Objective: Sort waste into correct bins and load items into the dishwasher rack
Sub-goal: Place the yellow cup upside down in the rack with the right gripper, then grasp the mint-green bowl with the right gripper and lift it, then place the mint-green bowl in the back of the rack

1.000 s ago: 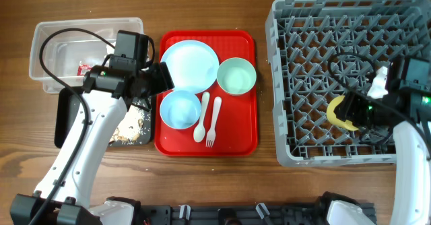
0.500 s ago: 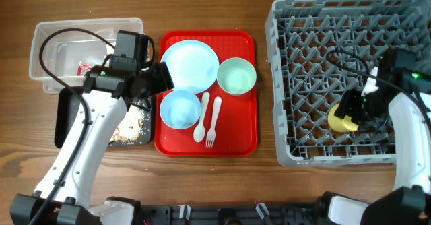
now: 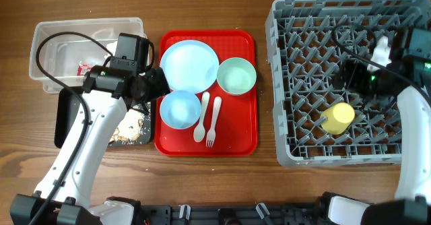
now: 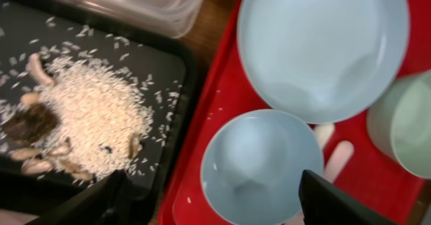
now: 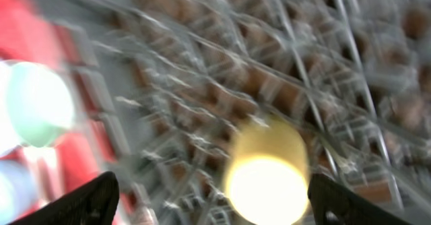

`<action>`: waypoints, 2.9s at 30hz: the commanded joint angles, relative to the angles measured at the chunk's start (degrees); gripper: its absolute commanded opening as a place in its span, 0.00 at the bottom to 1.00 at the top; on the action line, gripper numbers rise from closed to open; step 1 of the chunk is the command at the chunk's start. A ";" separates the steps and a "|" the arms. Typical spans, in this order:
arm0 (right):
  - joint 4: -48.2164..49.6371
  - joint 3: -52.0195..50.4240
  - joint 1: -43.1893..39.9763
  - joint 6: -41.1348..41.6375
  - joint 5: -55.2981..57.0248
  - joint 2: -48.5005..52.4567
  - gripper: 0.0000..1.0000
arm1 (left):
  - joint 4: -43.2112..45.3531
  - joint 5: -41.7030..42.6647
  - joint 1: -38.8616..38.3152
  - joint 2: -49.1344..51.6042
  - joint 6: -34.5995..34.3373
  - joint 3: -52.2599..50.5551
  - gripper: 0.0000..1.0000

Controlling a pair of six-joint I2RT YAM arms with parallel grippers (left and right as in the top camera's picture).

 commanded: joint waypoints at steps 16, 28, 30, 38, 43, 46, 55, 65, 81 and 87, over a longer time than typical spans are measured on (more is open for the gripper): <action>16.72 3.58 39.01 19.98 12.11 20.81 0.72 | -2.12 -4.42 5.42 -1.07 -8.46 0.31 0.96; 18.86 3.56 39.01 25.73 12.48 33.22 0.39 | -2.10 -4.42 5.42 -1.07 -8.46 0.31 0.99; 18.84 3.56 39.01 25.90 12.52 33.44 0.31 | -2.12 -4.42 5.42 -1.07 -8.46 0.31 0.99; 17.73 3.69 38.51 25.68 19.71 24.13 0.04 | -2.12 -4.42 5.42 -1.07 -8.46 0.31 0.99; 18.21 3.69 38.29 22.36 34.12 11.17 0.04 | -2.12 -4.42 5.42 -1.07 -8.46 0.31 0.99; 23.34 3.69 38.25 9.05 48.13 5.60 0.04 | -2.08 -4.42 5.42 -1.07 -8.46 0.31 0.99; 44.68 3.67 31.28 -31.58 56.83 7.32 0.04 | -1.77 -4.42 5.42 -1.07 -8.28 0.31 1.00; 61.44 3.67 27.80 -43.08 67.60 20.22 0.05 | -1.66 -4.42 5.42 -1.07 -8.28 0.31 1.00; 47.63 3.67 30.58 -17.86 66.62 30.29 0.09 | -1.42 -4.44 5.42 -1.07 -8.28 0.31 1.00; 41.20 3.67 31.63 -12.44 63.08 27.56 0.30 | -1.25 -4.42 5.42 -1.07 -8.28 0.31 1.00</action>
